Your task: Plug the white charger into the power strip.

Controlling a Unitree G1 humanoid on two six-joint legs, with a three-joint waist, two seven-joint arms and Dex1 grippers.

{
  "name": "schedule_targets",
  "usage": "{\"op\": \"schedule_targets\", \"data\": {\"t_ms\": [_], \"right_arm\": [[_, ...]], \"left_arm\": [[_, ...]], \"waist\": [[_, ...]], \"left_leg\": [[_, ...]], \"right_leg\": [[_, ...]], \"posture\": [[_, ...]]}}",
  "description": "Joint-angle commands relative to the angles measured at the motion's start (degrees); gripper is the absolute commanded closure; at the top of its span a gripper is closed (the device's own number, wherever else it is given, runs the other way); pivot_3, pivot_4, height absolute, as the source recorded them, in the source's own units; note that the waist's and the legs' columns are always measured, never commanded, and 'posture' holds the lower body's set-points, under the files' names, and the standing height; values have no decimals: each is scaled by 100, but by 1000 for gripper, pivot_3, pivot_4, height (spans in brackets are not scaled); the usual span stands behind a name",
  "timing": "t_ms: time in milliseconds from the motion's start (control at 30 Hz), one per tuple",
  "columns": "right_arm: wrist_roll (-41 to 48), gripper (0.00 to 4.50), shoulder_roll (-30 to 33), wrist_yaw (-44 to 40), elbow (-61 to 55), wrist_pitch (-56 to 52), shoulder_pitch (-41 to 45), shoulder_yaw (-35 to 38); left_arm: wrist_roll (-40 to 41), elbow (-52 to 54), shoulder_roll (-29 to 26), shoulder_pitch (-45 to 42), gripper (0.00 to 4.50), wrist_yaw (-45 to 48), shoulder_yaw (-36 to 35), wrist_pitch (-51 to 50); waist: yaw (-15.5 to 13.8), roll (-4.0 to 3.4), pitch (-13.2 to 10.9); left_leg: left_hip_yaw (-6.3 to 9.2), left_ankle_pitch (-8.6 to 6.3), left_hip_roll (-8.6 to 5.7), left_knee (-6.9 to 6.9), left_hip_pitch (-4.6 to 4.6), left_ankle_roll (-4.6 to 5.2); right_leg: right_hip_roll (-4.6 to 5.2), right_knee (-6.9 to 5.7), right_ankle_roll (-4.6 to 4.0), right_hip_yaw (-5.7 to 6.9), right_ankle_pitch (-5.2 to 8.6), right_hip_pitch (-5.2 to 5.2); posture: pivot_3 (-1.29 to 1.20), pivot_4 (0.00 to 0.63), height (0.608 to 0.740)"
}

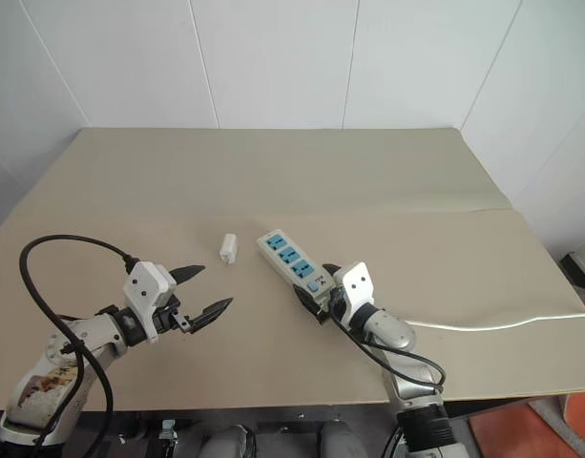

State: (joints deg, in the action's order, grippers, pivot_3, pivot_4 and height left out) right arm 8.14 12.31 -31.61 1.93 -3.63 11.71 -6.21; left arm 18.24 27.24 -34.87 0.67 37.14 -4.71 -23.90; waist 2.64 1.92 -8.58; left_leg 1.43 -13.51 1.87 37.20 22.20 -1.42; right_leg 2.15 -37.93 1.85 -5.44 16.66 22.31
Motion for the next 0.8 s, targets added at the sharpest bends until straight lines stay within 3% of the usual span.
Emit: {"op": "schedule_targets", "data": {"t_ms": [33,500,800], "right_arm": [[-21,49,-39,-39,151,100,37,-79],[-242,49,244,3,-176,-234,13,-178],[-31,49,210,561,-1567,-1686,-23,19]], "left_arm": [[50,211,-52,-26,0,27,-79,42],[8,238,-21,-27,0,-25,-24,29],[-12,191,26,-70,0,-41,68,51]], "waist": [[5,0,0],[-2,0,1],[-14,0,0]], "left_leg": [[0,0,0,0,-1,0],[0,0,1,0,-7,0],[5,0,0,0,4,0]], "right_leg": [[0,-1,0,0,0,0],[-1,0,0,-1,0,-5],[0,0,0,0,0,3]], "posture": [[0,150,740],[0,150,740],[0,150,740]]}}
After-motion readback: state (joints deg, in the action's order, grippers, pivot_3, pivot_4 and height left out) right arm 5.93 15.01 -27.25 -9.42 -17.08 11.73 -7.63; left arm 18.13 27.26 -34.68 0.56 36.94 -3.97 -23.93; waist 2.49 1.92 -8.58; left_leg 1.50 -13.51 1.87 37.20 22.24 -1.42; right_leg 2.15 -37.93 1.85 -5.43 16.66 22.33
